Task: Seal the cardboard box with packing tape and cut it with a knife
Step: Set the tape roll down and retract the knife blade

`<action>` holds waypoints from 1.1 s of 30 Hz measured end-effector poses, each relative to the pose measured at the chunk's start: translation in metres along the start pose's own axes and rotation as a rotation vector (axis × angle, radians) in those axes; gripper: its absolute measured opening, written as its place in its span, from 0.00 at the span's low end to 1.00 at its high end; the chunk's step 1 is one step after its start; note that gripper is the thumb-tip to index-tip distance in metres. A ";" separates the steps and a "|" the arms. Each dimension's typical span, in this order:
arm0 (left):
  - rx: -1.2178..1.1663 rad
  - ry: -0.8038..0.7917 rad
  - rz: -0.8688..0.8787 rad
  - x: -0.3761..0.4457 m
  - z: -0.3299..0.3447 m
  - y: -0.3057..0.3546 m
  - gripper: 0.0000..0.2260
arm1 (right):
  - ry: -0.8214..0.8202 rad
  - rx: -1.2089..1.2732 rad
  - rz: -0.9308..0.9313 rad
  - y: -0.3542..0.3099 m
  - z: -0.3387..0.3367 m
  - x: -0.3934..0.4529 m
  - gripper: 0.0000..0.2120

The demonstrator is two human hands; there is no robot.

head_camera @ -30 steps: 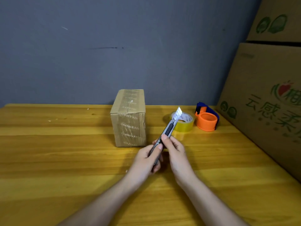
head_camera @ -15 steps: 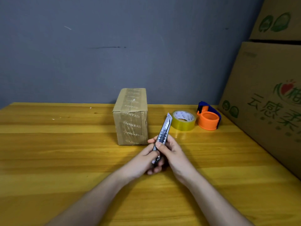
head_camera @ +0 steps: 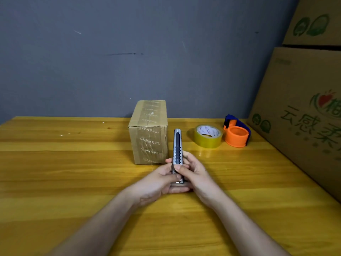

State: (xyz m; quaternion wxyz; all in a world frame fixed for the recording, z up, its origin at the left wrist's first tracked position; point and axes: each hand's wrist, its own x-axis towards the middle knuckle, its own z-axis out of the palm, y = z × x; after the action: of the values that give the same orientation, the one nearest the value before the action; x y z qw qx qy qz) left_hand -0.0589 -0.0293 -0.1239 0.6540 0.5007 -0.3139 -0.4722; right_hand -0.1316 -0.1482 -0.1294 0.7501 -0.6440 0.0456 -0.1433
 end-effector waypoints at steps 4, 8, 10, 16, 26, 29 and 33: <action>0.076 0.043 0.031 0.002 0.003 -0.004 0.11 | 0.142 -0.045 -0.052 0.000 -0.001 0.002 0.15; 0.169 0.184 0.076 0.007 0.009 -0.010 0.08 | 0.250 -0.075 -0.110 -0.001 -0.003 0.001 0.12; 0.238 0.265 0.095 0.011 0.010 -0.013 0.07 | 0.286 -0.121 -0.153 0.001 -0.002 0.001 0.12; 0.487 0.490 0.233 0.016 0.015 -0.021 0.19 | 0.461 -0.222 -0.215 0.004 -0.010 0.008 0.19; 0.756 0.648 0.160 0.050 0.035 -0.009 0.23 | 0.380 -0.410 0.038 -0.018 -0.034 0.028 0.21; 0.864 0.699 0.136 0.061 0.036 -0.001 0.22 | 0.339 -0.458 0.116 -0.023 -0.040 0.042 0.21; 0.920 0.752 0.094 0.073 0.033 0.002 0.18 | 0.386 -0.536 0.177 -0.016 -0.050 0.065 0.20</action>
State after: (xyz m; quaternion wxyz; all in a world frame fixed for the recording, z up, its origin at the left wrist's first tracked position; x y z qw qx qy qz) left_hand -0.0613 -0.1088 -0.1162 0.4563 0.8512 -0.2549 -0.0484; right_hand -0.0850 -0.2155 -0.1142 0.5413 -0.7727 0.2783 -0.1800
